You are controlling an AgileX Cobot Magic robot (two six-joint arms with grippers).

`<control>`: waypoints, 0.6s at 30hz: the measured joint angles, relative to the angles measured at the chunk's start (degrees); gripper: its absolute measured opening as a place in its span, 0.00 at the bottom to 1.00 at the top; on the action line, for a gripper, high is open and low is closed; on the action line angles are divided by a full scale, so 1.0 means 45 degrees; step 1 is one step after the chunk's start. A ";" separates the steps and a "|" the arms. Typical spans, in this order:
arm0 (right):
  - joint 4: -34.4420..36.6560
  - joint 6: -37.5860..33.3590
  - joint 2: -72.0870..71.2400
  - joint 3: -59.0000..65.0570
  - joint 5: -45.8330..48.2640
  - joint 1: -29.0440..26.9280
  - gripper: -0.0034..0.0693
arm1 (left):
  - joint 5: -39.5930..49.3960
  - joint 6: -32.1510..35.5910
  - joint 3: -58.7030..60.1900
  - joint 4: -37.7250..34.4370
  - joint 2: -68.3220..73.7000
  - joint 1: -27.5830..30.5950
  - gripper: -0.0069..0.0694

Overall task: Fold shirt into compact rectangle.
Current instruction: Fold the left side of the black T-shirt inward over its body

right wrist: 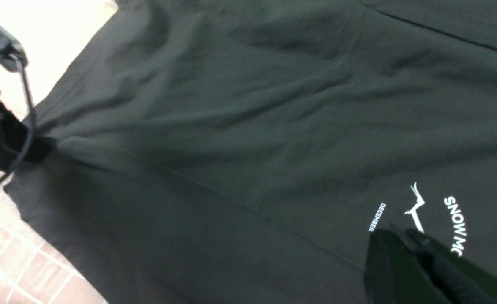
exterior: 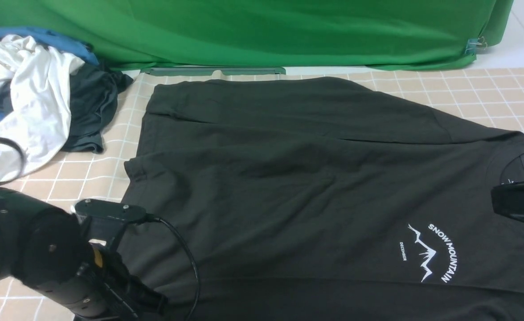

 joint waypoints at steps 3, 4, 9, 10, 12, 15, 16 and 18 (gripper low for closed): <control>0.0000 0.0000 0.0000 0.0000 0.0000 0.0000 0.10 | 0.0397 0.0011 -0.0141 -0.0126 -0.1024 0.0000 0.14; 0.0000 0.0000 0.0000 0.0000 -0.0004 0.0000 0.10 | 0.0513 0.0011 -0.0272 -0.0178 -0.1282 0.0000 0.14; 0.0011 0.0000 0.0000 0.0000 -0.0145 0.0000 0.10 | 0.1520 -0.0001 -0.1899 -0.0194 -0.2109 0.0000 0.14; 0.0011 0.0000 0.0000 0.0000 -0.0195 0.0000 0.10 | 0.1628 -0.0001 -0.2260 -0.0095 -0.2109 0.0000 0.14; 0.0011 0.0000 0.0000 0.0000 -0.0318 0.0000 0.10 | 0.1748 -0.0014 -0.3248 0.0210 -0.1981 0.0000 0.14; 0.0011 0.0000 0.0000 0.0000 -0.0331 0.0000 0.10 | 0.1911 -0.0079 -0.4236 0.0469 -0.1719 0.0000 0.14; 0.0011 0.0000 0.0000 0.0000 -0.0346 0.0000 0.10 | 0.2074 -0.0193 -0.4736 0.0742 -0.1517 0.0000 0.14; 0.0011 0.0000 0.0000 0.0000 -0.0349 0.0000 0.10 | 0.2220 -0.0590 -0.5448 0.1359 -0.1114 0.0093 0.14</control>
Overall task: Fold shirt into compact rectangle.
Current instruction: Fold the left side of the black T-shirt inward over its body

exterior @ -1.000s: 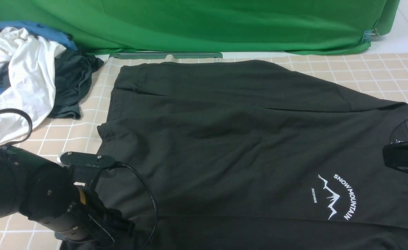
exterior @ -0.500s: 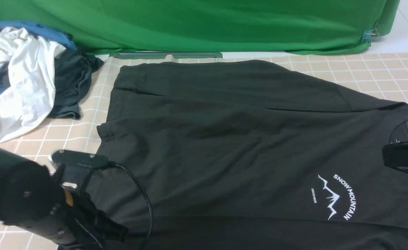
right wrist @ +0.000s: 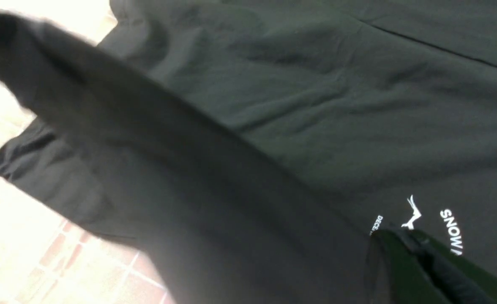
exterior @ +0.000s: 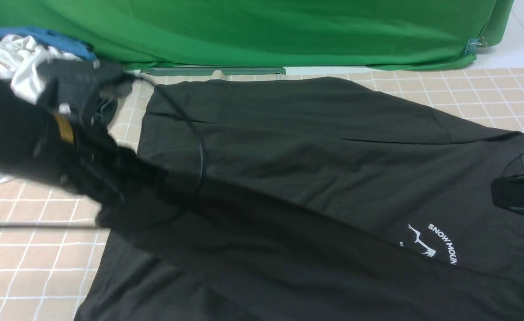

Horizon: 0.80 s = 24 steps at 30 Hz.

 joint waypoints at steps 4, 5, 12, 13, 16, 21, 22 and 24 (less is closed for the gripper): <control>0.0000 0.0056 0.0000 0.0000 0.0000 0.0000 0.11 | -0.0025 0.0037 -0.0993 0.0293 0.0954 0.0508 0.14; 0.0000 0.0056 0.0000 0.0000 -0.0011 0.0000 0.11 | -0.0070 0.0228 -0.1141 0.0341 0.1285 0.0650 0.14; 0.0000 0.0070 0.0000 0.0000 -0.0011 0.0000 0.11 | -0.1332 0.0409 -0.1316 0.1053 0.2998 0.1224 0.14; 0.0000 0.0070 0.0000 0.0000 -0.0011 0.0000 0.12 | -0.1535 0.0380 -0.1316 0.1288 0.3339 0.1290 0.14; 0.0000 0.0080 0.0000 0.0010 -0.0011 0.0000 0.12 | -0.1992 0.0366 -0.1316 0.1594 0.3977 0.1305 0.14; 0.0000 0.0080 0.0000 0.0012 -0.0011 0.0000 0.13 | -0.2768 0.0364 -0.1316 0.1900 0.4631 0.1305 0.14; 0.0000 0.0093 0.0026 0.0012 0.0010 0.0000 0.13 | -0.2971 0.0330 -0.1332 0.2114 0.4717 0.1305 0.16; -0.0078 0.0139 0.0128 0.0012 0.0160 0.0000 0.13 | -0.3172 0.0206 -0.1392 0.2450 0.4786 0.1305 0.20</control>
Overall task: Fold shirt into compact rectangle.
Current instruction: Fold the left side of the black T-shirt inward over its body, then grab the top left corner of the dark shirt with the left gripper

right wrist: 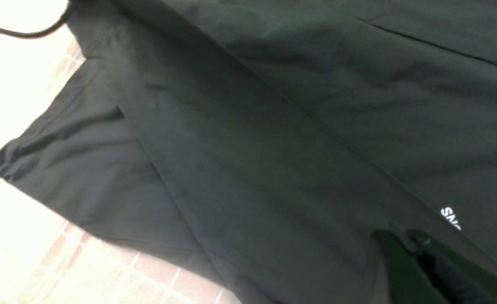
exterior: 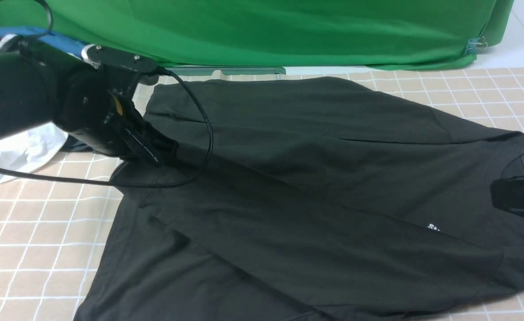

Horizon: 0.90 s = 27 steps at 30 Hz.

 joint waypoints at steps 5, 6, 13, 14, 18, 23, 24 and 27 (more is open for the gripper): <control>-0.1610 0.1287 0.0769 0.0000 0.0609 0.0000 0.14 | 0.0720 -0.0257 -0.0742 0.0268 0.0006 0.0000 0.38; -0.2177 0.1747 0.1024 0.0000 0.0704 -0.0070 0.14 | 0.1251 -0.0326 -0.1014 0.0055 -0.0032 0.0000 0.40; -0.3185 0.2095 0.2435 0.0000 0.1555 -0.1666 0.10 | 0.3079 0.0563 -0.0899 -0.2569 -0.1487 -0.0668 0.27; -0.3185 0.2013 0.2627 0.0000 0.1638 -0.1934 0.10 | 0.3079 0.0678 -0.0734 -0.2850 -0.1701 -0.0819 0.23; -0.3195 0.1319 0.3597 0.0000 0.2057 -0.3356 0.10 | 0.2943 0.0593 0.0701 -0.4667 -0.2709 -0.3268 0.11; -0.3158 0.1177 0.4445 0.0000 0.2151 -0.4272 0.10 | 0.2126 0.0009 0.1492 -0.6572 -0.2192 -0.6403 0.12; -0.3116 0.1145 0.4599 0.0000 0.2151 -0.4331 0.10 | 0.1738 -0.0022 0.1492 -0.6744 -0.1982 -0.6902 0.12; -0.2798 0.0963 0.4887 0.0000 0.2151 -0.4343 0.12 | 0.0781 -0.0048 0.1258 -0.6974 -0.1053 -0.8456 0.17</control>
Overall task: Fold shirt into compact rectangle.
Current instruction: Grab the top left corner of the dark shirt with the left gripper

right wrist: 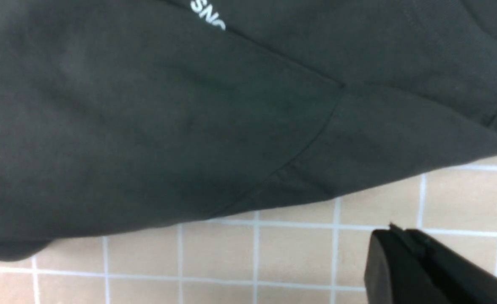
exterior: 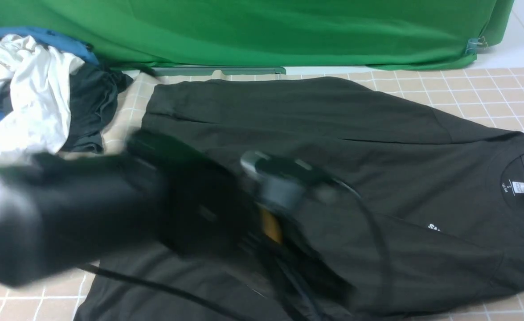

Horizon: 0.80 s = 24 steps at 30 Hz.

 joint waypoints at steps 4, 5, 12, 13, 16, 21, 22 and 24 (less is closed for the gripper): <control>0.0412 -0.0165 0.0070 0.0000 -0.0141 0.0000 0.17 | -0.0600 0.0084 -0.0820 -0.0023 0.1371 -0.1096 0.31; 0.0492 -0.0308 0.0070 0.0000 -0.0214 0.0000 0.19 | -0.0766 0.0210 -0.1200 0.0086 0.2023 -0.1433 0.40; 0.0565 -0.0350 0.0073 0.0000 -0.0299 0.0000 0.23 | -0.0921 0.0378 -0.2775 0.1260 0.4058 -0.2036 0.68; 0.0578 -0.0350 0.0073 0.0000 -0.0299 0.0000 0.23 | -0.0921 0.0378 -0.2923 0.1440 0.4286 -0.2036 0.70; 0.0578 -0.0410 0.0073 0.0000 -0.0336 0.0000 0.24 | -0.0945 0.0378 -0.3330 0.2129 0.4900 -0.2063 0.73; 0.0647 -0.0477 0.0073 0.0000 -0.0570 0.0000 0.24 | -0.0980 0.0378 -0.3400 0.2626 0.5269 -0.2075 0.63; 0.0682 -0.0490 0.0084 0.0000 -0.0665 0.0000 0.24 | -0.0980 0.0378 -0.3400 0.2806 0.5308 -0.2075 0.59; 0.0766 -0.0499 0.0109 0.0000 -0.0834 0.0000 0.24 | -0.0980 0.0382 -0.3409 0.3192 0.5324 -0.2085 0.46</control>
